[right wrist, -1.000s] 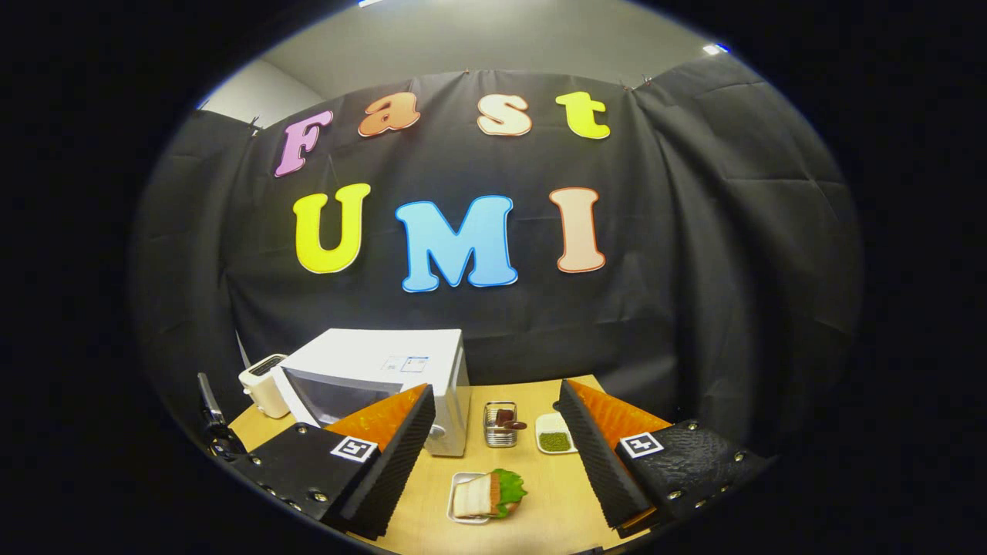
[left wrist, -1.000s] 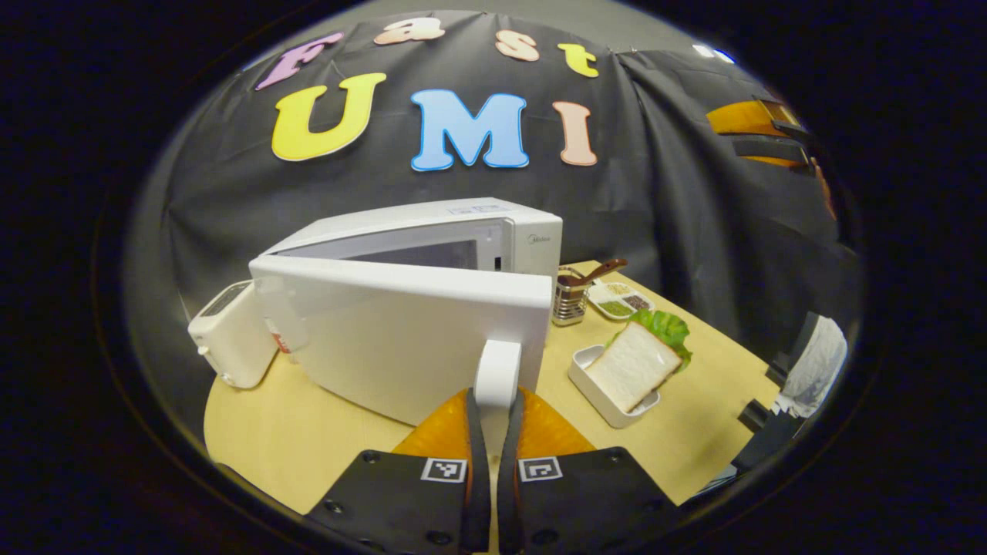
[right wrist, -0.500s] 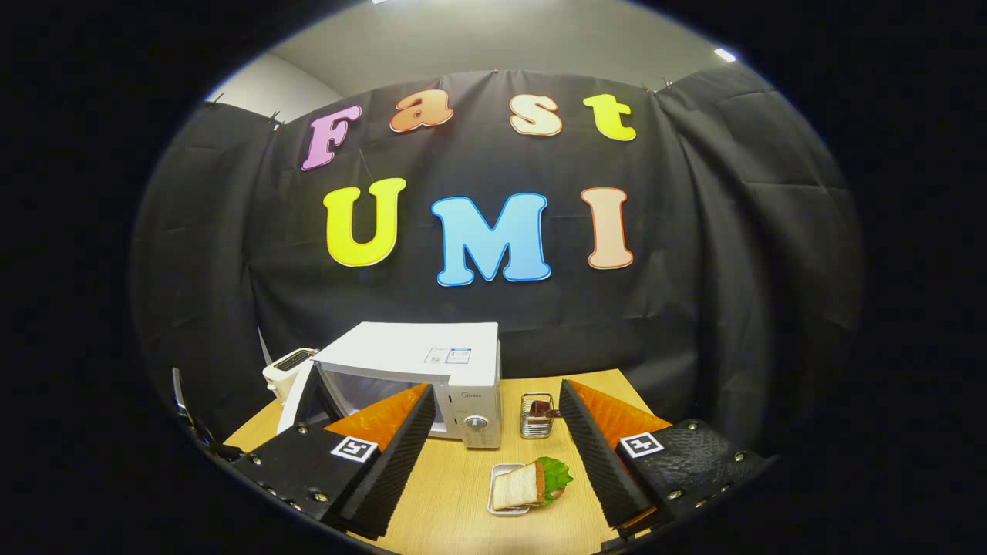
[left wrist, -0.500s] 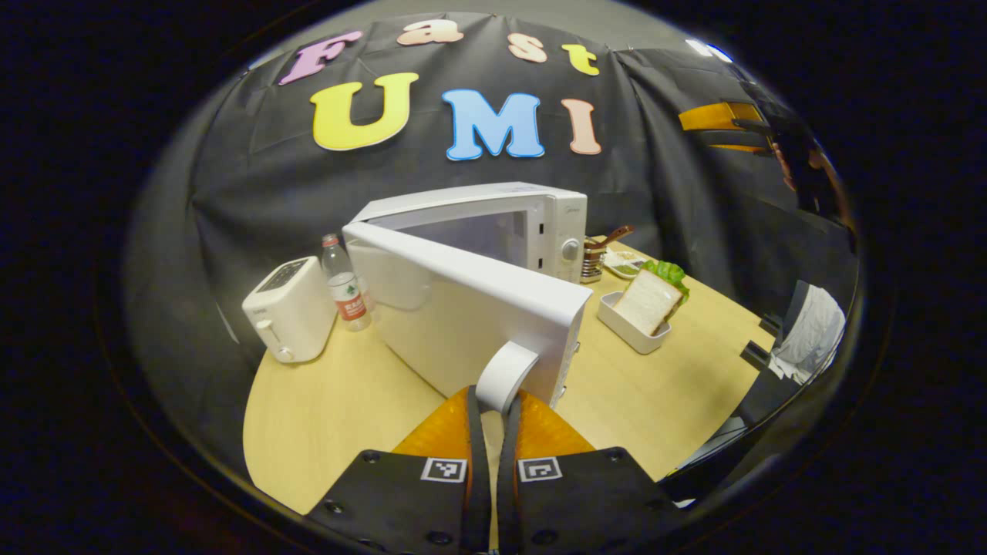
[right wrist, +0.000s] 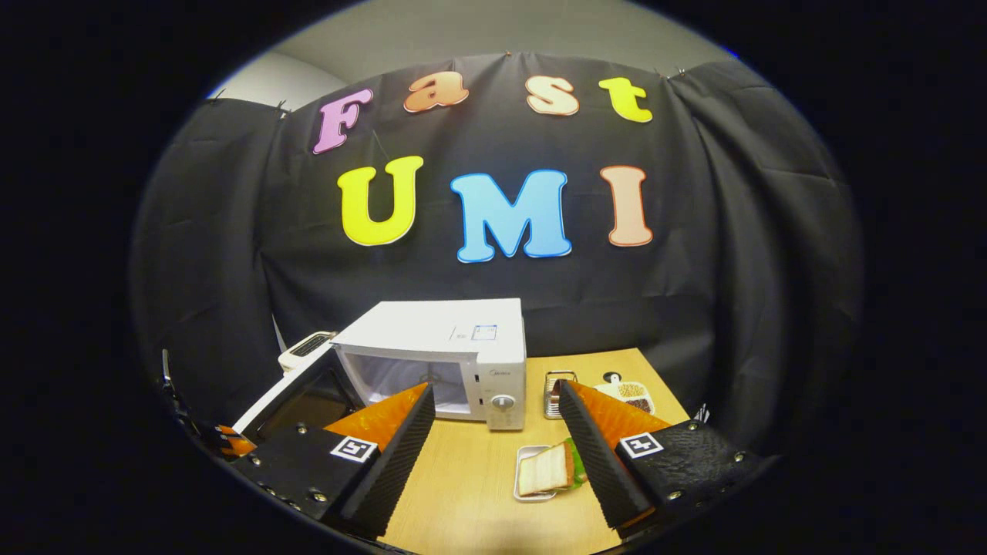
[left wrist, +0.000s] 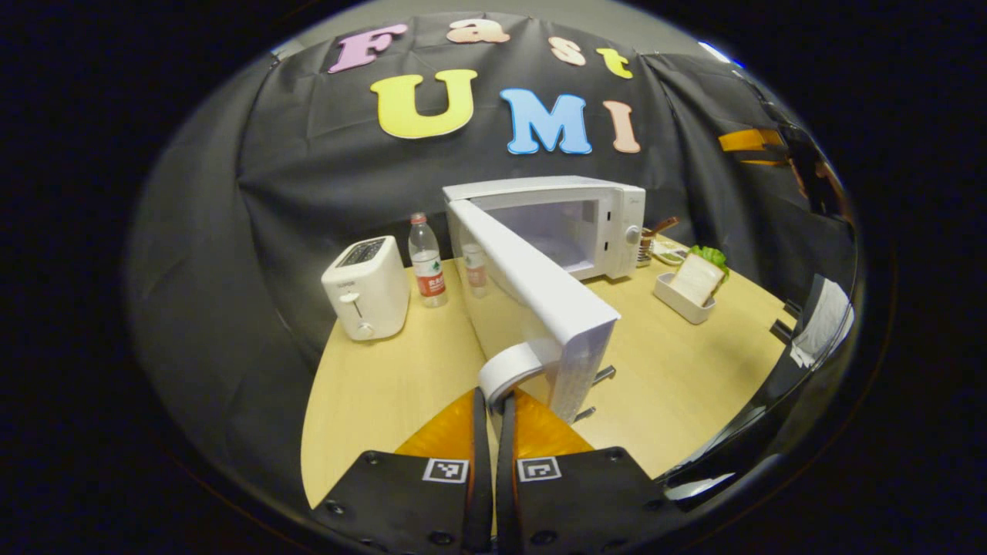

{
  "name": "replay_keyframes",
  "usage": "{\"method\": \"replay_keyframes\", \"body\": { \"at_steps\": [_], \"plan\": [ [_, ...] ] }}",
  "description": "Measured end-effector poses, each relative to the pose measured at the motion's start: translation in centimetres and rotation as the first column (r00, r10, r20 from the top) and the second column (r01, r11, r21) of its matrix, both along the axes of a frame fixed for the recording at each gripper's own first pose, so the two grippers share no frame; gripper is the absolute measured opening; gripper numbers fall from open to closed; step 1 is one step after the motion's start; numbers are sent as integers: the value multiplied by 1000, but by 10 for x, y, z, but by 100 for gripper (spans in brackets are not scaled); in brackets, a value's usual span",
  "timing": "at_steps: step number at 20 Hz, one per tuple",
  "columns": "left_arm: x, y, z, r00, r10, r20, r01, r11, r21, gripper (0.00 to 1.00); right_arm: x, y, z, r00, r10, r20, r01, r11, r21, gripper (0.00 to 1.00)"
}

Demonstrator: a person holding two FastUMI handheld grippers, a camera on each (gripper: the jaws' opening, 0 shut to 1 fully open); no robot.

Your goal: Open the microwave oven with the left hand, put the food in, and close the microwave oven.

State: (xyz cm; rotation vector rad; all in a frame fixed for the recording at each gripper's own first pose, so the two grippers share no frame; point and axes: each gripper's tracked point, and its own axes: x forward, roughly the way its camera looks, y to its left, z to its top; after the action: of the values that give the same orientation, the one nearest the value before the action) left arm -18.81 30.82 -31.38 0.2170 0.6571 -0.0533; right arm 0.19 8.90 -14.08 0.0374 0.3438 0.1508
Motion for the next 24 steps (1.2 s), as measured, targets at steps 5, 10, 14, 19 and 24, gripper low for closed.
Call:
{"method": "replay_keyframes", "body": {
  "at_steps": [5,10,14,19,24],
  "plan": [
    [0,25,2,1000,-4,2,4,1000,-8,9,14,-33,-52,990,10,-138,-10,1000,1,98],
    [0,27,3,1000,-26,12,26,999,-21,16,28,-87,-150,914,-21,-406,36,999,30,99],
    [-4,43,11,997,37,65,-35,999,-33,51,31,-111,-214,826,-47,-561,120,988,94,98],
    [-28,48,13,986,142,83,-140,990,-31,100,38,-117,-259,774,12,-633,110,982,153,98],
    [-46,19,85,931,284,232,-290,957,-8,99,38,-112,-272,756,92,-648,86,967,238,96]
  ]
}}
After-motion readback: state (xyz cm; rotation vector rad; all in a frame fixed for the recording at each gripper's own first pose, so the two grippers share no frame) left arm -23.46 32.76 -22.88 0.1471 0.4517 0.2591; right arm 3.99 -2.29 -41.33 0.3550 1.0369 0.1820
